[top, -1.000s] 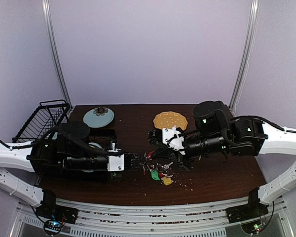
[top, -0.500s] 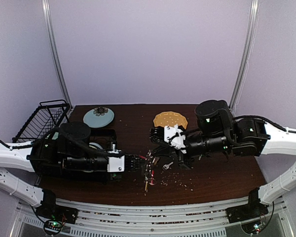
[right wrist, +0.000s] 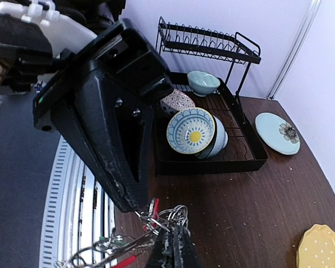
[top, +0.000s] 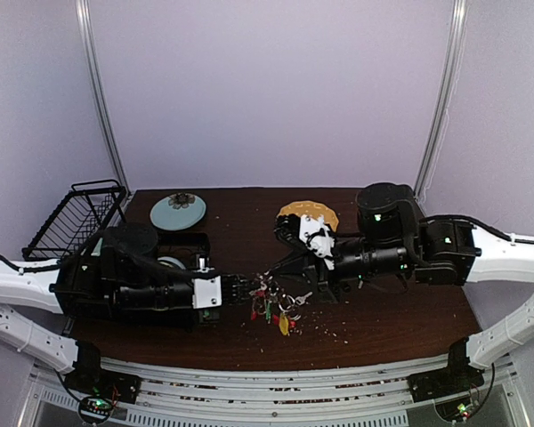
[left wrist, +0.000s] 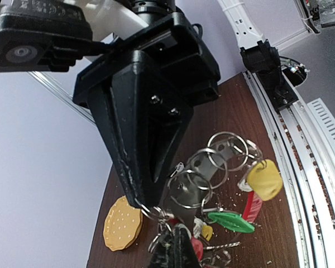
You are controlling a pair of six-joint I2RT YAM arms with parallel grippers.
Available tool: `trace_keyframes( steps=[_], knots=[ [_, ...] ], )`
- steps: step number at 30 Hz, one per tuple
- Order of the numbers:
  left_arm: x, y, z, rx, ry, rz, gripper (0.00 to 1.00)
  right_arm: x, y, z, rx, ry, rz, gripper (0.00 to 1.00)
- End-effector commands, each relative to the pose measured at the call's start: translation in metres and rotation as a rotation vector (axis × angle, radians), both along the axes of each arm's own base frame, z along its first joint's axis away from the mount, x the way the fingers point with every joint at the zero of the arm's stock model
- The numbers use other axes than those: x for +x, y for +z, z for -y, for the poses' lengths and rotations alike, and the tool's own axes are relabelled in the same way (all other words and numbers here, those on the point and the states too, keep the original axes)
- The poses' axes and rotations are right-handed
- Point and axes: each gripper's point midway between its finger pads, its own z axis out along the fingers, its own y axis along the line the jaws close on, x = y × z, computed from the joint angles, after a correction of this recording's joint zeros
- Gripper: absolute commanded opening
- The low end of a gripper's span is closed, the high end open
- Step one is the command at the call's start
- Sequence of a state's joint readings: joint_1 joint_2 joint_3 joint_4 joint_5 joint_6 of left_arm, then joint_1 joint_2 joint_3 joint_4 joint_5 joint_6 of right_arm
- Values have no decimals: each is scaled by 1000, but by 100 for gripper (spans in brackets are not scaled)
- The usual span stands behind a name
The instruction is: Put the keys on the keyring
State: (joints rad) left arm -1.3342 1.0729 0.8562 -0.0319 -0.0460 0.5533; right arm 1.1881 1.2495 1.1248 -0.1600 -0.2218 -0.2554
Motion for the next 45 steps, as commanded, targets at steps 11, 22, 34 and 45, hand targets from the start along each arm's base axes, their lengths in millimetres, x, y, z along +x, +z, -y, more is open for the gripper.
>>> trace_keyframes(
  steps=[11,22,34,45],
  knots=[
    [13,8,-1,-123,80,19,0,-6,56,-24,419,54,-305,0],
    [21,42,-33,-317,153,-171,40,5,48,-21,444,21,-333,0],
    [31,46,-22,-281,66,-322,34,8,47,-22,459,9,-340,0],
    [16,51,-30,-311,-17,-258,38,12,45,-22,449,-12,-330,0]
  ],
)
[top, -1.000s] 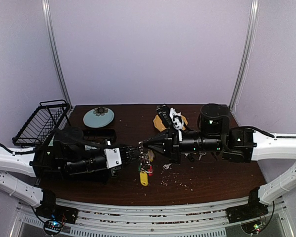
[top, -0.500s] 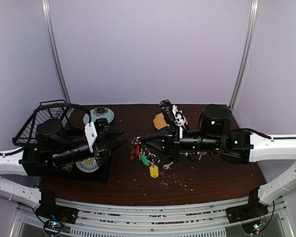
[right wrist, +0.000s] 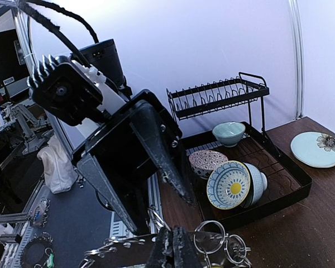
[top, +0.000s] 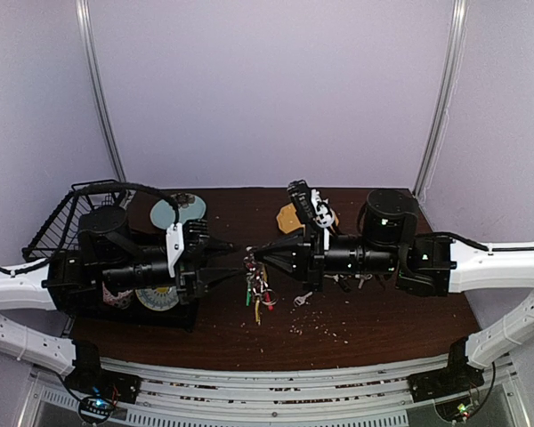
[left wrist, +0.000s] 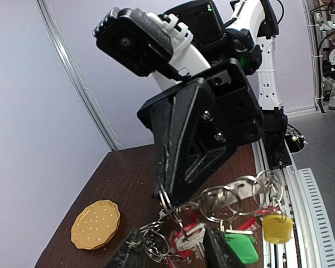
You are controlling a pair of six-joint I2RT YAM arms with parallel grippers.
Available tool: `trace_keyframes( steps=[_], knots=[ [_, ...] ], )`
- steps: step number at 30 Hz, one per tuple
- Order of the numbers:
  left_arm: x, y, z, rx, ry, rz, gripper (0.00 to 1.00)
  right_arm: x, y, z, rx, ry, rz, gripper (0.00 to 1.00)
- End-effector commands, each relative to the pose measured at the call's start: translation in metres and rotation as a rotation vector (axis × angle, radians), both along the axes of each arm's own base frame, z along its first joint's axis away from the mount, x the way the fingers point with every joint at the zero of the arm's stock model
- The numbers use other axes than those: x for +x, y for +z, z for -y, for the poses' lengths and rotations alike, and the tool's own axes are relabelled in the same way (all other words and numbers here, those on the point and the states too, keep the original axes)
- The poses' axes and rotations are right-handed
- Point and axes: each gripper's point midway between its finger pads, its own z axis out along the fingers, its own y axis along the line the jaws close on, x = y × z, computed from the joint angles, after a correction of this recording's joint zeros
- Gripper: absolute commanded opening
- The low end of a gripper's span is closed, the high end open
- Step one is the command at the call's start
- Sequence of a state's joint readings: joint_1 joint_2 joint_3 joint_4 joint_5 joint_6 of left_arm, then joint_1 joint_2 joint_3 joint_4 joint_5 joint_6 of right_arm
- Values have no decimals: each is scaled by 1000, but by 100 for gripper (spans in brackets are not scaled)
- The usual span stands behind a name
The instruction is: Put the keys on the keyring
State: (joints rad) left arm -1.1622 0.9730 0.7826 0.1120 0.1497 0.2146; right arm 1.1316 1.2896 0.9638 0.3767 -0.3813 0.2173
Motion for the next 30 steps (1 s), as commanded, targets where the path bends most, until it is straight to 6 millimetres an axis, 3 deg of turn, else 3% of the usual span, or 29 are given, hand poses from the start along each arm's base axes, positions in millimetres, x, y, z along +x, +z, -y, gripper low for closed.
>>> trace_keyframes(
  steps=[1,8,17,21,30],
  knots=[
    [-7,16,-7,-57,-22,48,37,5,11,1,40,-21,20,0],
    [-5,32,-6,-105,-14,11,26,6,10,0,36,-20,20,0],
    [7,19,6,-56,24,-37,19,5,9,0,34,-17,16,0],
    [10,19,7,-49,39,-29,6,4,10,1,34,-13,20,0],
    [12,21,8,-70,52,-26,14,2,7,-3,21,8,22,0]
  ],
)
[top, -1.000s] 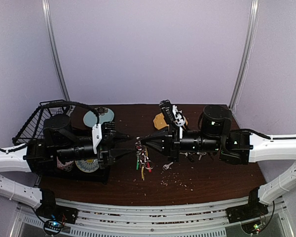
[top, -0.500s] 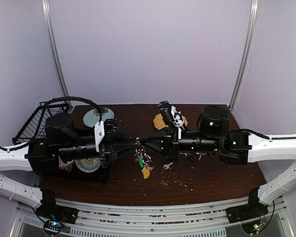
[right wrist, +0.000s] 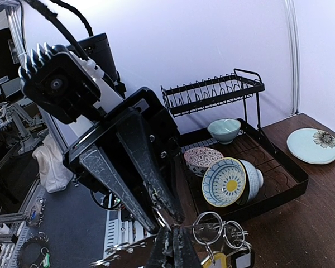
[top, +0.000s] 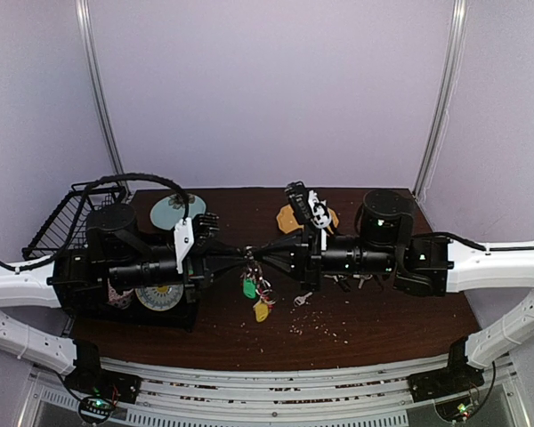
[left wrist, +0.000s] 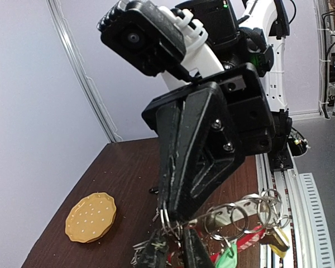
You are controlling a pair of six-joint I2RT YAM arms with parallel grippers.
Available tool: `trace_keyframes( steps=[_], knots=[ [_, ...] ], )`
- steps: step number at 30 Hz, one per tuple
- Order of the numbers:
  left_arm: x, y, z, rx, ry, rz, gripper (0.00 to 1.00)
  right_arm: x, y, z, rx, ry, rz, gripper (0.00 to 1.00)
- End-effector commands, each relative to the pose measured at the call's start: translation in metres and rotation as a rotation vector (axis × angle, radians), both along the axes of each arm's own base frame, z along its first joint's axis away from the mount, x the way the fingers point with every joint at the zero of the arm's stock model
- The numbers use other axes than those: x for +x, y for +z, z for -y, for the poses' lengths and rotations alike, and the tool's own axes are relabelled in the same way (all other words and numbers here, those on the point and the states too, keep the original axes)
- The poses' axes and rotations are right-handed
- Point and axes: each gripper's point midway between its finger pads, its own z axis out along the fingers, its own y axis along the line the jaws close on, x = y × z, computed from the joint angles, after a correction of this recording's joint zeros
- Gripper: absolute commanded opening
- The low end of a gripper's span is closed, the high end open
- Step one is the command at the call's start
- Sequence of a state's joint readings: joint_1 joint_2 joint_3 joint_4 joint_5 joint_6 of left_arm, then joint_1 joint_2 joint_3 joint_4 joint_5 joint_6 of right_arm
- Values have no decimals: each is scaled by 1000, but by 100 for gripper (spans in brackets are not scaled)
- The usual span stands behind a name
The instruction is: Put the keys on the keyring
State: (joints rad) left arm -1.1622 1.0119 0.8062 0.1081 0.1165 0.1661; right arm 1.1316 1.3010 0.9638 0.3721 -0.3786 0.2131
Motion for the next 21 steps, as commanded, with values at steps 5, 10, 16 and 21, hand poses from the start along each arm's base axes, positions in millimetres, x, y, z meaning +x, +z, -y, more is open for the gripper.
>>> trace_keyframes(
  steps=[5,10,16,21],
  knots=[
    [2,20,3,-61,4,38,0,0,12,-1,30,13,26,0],
    [7,20,-5,-42,48,59,0,-6,2,4,-23,41,60,0],
    [14,10,-9,83,83,64,0,2,-10,27,-193,32,234,31],
    [12,5,-8,156,63,78,0,4,3,27,-295,105,395,32]
  ],
)
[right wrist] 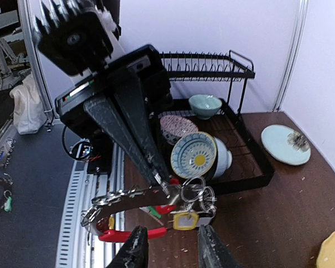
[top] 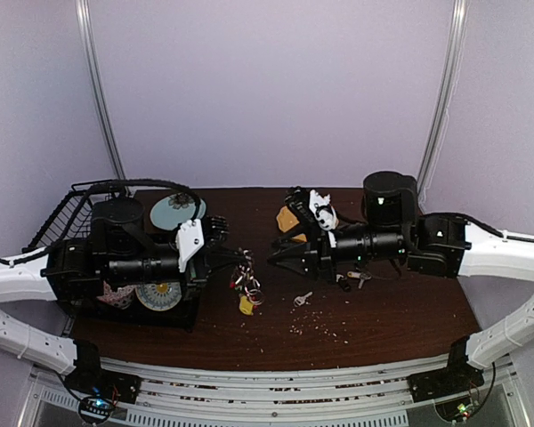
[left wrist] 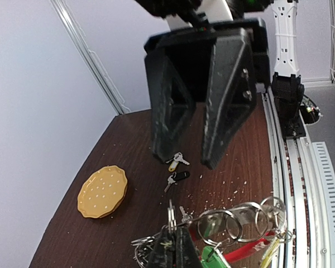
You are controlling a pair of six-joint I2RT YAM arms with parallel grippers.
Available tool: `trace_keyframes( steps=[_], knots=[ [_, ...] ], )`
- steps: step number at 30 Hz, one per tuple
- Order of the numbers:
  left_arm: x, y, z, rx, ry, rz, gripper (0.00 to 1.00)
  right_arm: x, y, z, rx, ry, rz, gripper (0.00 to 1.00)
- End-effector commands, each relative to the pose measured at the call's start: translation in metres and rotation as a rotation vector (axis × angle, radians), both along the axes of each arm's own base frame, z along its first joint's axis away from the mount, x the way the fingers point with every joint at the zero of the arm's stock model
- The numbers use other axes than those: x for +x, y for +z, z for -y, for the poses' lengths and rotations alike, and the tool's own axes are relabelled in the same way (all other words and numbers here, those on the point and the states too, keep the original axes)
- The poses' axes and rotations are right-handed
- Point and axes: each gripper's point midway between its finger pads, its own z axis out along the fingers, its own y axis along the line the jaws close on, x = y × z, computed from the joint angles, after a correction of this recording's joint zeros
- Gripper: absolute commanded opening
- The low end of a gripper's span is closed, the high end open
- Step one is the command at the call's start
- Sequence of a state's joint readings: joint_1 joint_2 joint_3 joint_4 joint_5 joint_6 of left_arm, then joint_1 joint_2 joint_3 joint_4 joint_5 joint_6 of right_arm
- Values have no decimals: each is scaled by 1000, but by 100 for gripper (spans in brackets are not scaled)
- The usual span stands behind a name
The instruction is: Put the keys on the keyring
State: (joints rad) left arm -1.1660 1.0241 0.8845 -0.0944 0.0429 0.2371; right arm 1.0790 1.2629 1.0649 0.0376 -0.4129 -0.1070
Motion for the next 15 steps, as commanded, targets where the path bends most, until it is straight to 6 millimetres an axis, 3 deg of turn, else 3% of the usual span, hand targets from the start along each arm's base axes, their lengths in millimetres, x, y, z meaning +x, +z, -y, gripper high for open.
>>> trace_keyframes(
  steps=[1,9,15],
  knots=[
    [3,19,-1,13,0,58,0,-4,11,2,-115,106,185,31],
    [1,29,-1,-2,-11,72,0,0,6,-24,-191,221,265,27],
    [0,29,-1,-6,-16,70,0,4,4,-33,-199,228,254,20]
  ],
)
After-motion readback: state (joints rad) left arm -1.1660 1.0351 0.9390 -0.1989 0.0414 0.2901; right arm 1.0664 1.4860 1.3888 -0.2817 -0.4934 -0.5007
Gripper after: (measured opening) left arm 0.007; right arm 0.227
